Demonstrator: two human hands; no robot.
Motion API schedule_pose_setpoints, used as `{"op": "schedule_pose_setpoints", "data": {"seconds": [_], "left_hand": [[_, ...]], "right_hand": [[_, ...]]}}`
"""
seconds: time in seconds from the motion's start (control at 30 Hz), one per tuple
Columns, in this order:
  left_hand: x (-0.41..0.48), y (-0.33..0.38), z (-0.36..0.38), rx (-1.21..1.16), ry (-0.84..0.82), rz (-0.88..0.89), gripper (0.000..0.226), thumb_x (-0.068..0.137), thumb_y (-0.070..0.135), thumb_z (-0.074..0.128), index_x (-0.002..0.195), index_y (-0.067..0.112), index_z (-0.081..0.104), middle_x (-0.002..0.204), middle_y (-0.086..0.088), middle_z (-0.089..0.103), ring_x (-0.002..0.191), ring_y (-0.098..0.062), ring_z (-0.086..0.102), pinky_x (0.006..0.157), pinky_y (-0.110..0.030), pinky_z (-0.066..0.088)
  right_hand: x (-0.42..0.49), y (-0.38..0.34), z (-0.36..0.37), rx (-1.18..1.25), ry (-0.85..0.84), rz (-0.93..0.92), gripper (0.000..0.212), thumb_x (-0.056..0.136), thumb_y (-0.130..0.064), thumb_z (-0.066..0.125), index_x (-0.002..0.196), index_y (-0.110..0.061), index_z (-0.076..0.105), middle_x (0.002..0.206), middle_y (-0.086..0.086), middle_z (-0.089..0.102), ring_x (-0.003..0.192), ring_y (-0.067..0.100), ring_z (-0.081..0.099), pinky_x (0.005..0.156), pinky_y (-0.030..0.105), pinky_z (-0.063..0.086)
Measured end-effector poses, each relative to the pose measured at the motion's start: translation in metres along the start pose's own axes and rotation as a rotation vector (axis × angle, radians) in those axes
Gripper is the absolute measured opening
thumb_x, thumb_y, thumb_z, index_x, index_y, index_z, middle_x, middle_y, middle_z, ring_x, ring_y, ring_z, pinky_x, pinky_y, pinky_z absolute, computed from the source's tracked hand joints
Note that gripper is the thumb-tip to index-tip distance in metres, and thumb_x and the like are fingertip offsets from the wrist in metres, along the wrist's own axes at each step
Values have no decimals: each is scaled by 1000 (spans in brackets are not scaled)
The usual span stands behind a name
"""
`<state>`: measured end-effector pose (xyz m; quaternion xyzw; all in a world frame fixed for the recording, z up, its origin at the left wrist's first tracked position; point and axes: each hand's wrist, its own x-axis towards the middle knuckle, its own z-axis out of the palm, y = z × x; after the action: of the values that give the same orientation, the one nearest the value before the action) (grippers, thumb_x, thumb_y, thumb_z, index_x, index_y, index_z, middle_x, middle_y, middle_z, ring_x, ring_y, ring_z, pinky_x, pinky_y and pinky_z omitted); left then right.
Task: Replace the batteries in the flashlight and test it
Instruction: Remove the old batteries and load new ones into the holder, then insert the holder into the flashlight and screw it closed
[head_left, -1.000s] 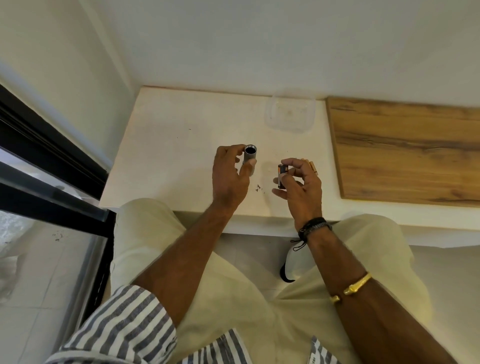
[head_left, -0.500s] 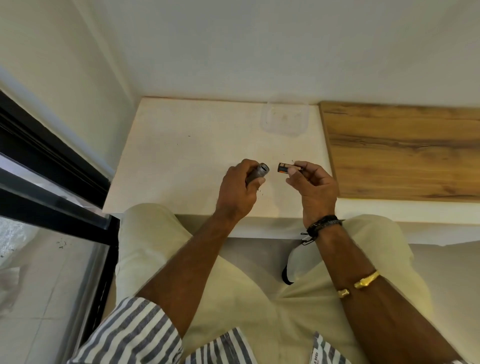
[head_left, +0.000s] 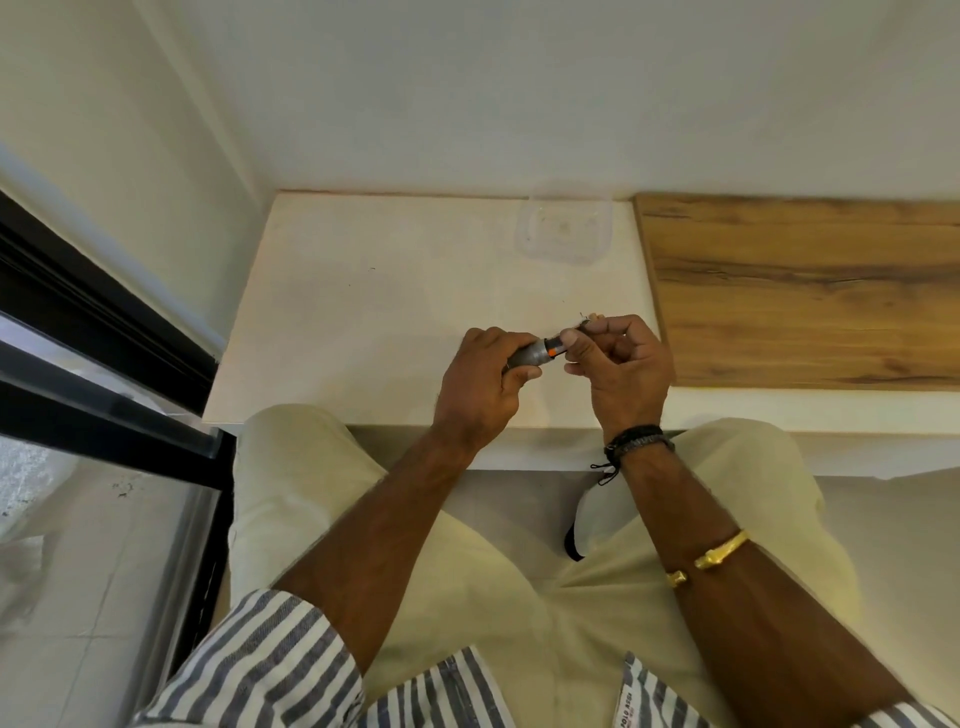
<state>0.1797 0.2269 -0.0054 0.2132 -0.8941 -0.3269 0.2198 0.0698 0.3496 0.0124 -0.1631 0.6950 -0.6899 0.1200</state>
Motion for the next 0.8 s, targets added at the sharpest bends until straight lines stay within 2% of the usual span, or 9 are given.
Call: {"op": "schedule_pose_setpoints", "data": {"seconds": [0.17,0.23,0.33,0.37,0.43,0.5,0.6,0.7,0.8], "left_hand": [[-1,4,2,0,-10,-22,30,94,25,64,122,14,63,108,-3,67,98,-19,51,81,-24,40],[0,4,1,-4,-10,-36,30,94,24,64,122,14,63,108,-3,67,99,-20,52,82,-27,42],[1,4,0,7,-21,-53,30,93,22,65,122,13,63,110,-5,68,101,-21,53,85,-27,41],[2,4,0,8,-23,-59,31,93,22,65,122,13,63,110,-5,68,102,-21,53,85,-26,41],[3,4,-1,1,-23,-71,31,93,22,65,123,13,63,110,-5,67,102,-21,52,85,-24,40],[3,4,-1,-15,-24,-83,31,93,22,66,123,14,64,110,-4,67,102,-20,51,85,-24,40],[4,3,-1,-39,-28,-103,31,92,20,67,122,14,64,109,-3,69,103,-19,52,85,-24,40],[5,1,-1,-61,-16,-132,31,91,21,69,120,16,66,108,-1,69,101,-16,51,86,-23,41],[5,-2,0,-65,-5,-130,29,90,22,70,118,16,67,105,1,69,98,-13,50,84,-23,41]], "right_hand": [[-3,5,4,-83,-21,-18,14,83,-21,83,87,-12,73,86,12,75,73,25,71,64,45,62],[-3,8,6,-137,-17,-18,11,83,-24,83,87,-16,77,82,5,76,74,26,69,76,43,58],[-3,8,7,-188,-30,-31,6,85,-28,81,89,-29,78,82,-13,75,78,11,67,79,27,55],[-2,9,8,-199,-30,-28,6,85,-29,80,89,-31,77,83,-12,75,79,11,68,80,27,55],[0,11,7,-185,3,16,6,86,-30,80,86,-35,76,85,-9,75,78,16,67,79,35,57],[7,15,4,-123,74,88,3,86,-30,80,88,-29,78,89,-6,76,74,16,66,71,34,57],[24,22,-5,-118,183,130,19,87,-27,80,97,-10,80,91,3,77,67,7,63,55,19,51],[39,29,-13,-232,185,115,10,88,-20,78,95,-14,79,81,-6,73,68,0,63,63,13,51],[50,36,-15,-436,140,87,12,88,-16,75,98,-21,80,89,-4,74,76,0,64,66,11,50]]}}
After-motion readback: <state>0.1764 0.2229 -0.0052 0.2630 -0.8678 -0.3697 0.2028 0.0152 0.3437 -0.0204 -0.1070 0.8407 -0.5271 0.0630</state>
